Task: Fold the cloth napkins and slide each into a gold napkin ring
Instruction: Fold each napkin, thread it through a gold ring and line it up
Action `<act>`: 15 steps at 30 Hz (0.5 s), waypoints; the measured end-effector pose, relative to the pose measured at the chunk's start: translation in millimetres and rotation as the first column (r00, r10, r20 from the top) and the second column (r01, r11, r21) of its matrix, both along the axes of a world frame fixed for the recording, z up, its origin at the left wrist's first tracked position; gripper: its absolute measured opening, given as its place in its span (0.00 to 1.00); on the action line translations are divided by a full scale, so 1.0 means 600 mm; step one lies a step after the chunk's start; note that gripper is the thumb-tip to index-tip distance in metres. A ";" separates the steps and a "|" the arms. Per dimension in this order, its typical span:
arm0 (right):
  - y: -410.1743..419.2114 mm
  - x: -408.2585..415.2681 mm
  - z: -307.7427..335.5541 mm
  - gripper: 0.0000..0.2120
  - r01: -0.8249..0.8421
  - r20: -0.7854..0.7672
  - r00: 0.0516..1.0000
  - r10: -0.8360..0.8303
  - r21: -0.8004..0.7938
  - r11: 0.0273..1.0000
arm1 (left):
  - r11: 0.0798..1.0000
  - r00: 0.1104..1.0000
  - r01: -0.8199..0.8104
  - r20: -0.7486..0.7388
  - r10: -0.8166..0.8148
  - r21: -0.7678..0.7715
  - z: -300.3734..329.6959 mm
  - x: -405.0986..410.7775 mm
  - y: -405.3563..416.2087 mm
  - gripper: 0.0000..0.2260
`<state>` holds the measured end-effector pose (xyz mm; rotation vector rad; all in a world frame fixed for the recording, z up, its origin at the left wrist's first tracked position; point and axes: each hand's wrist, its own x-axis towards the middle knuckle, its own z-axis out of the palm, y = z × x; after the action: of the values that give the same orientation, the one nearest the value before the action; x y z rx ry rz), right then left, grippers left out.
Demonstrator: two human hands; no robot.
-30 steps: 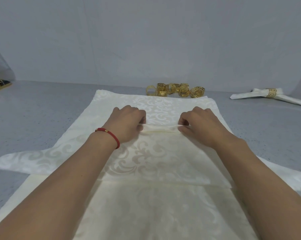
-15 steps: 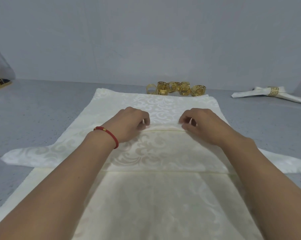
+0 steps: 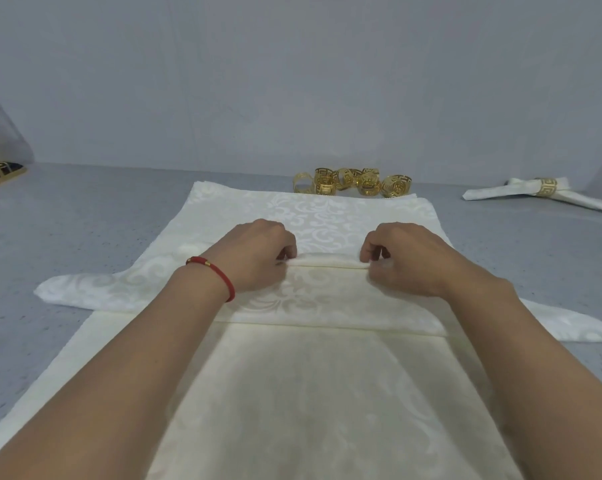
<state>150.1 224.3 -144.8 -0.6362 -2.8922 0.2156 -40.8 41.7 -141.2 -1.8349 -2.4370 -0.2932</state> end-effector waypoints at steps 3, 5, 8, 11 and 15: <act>0.002 0.003 -0.007 0.03 -0.023 -0.109 0.994 0.016 -0.056 0.998 | 0.997 0.997 -0.029 0.074 0.024 0.069 -0.006 -0.004 0.000 0.08; 0.002 0.002 -0.011 0.05 -0.005 -0.072 0.997 -0.001 -0.085 0.996 | 0.996 0.994 -0.053 0.103 0.046 0.070 -0.011 -0.010 0.004 0.09; 0.003 0.001 -0.010 0.04 0.001 -0.032 0.999 -0.004 -0.088 0.996 | 0.997 0.995 -0.048 0.094 0.043 0.058 -0.015 -0.015 0.006 0.06; -0.006 -0.001 -0.010 0.02 0.009 -0.079 0.997 -0.010 -0.007 1.000 | 0.995 0.998 -0.051 -0.043 0.055 0.087 -0.010 -0.010 0.006 0.01; -0.012 -0.011 -0.010 0.09 0.000 -0.085 0.996 0.008 0.085 0.996 | 0.997 0.997 -0.007 -0.078 0.013 0.071 0.001 -0.002 0.005 0.07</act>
<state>143.7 217.3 -151.0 -0.5916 -2.8038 0.1173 -42.1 44.6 -140.6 -1.7704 -2.3524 -0.2964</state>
